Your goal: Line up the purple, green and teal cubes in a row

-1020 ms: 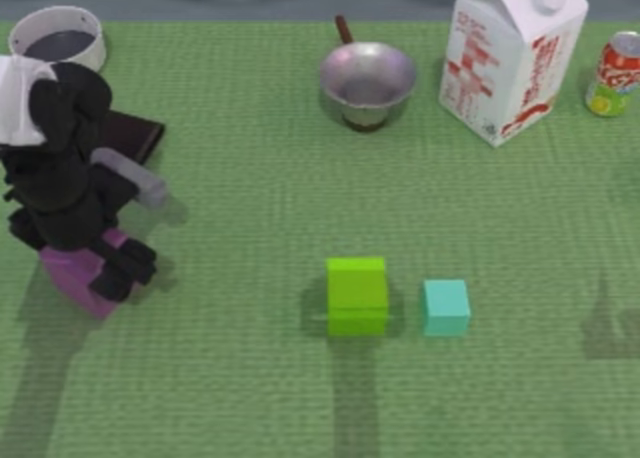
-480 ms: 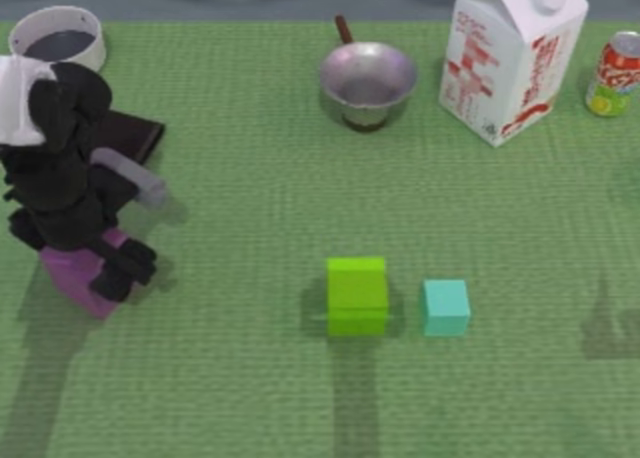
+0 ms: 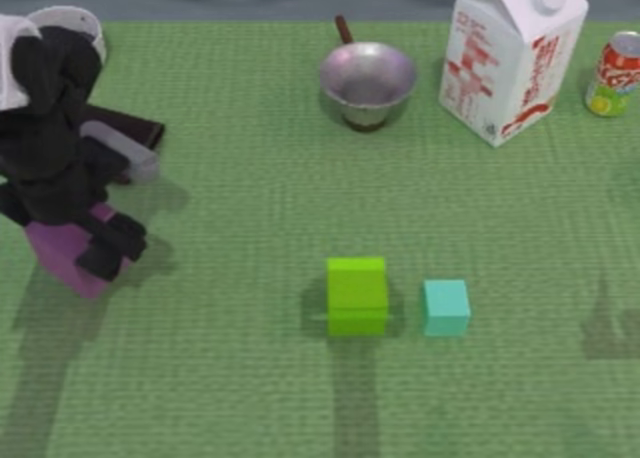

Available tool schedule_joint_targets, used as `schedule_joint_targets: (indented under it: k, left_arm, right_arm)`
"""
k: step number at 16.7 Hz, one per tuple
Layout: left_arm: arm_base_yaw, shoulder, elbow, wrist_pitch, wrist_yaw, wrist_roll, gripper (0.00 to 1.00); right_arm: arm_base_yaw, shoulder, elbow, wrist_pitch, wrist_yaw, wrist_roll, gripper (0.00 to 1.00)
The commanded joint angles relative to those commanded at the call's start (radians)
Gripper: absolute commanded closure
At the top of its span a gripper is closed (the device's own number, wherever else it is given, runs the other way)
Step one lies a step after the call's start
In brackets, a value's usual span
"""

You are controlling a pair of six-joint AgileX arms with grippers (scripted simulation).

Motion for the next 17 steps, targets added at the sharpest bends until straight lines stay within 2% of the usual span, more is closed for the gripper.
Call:
schedule_joint_targets:
  k: [4,11,14,17]
  left_arm:
    - [0.011,-0.052,0.058,-0.105,0.001,-0.005,1.0]
    - [-0.012,-0.045,0.067,-0.109,0.0,-0.039,1.0]
    - [-0.074,-0.029,0.093,-0.128,-0.002,-0.17,1.0]
    - [-0.167,-0.01,0.125,-0.155,-0.004,-0.391,1.0]
  right_arm:
    - [0.0,0.0,0.0,0.0,0.0,0.0,0.0]
    - [0.0,0.0,0.0,0.0,0.0,0.0,0.0]
    - [0.0,0.0,0.0,0.0,0.0,0.0,0.0]
    - [0.0,0.0,0.0,0.0,0.0,0.0,0.0]
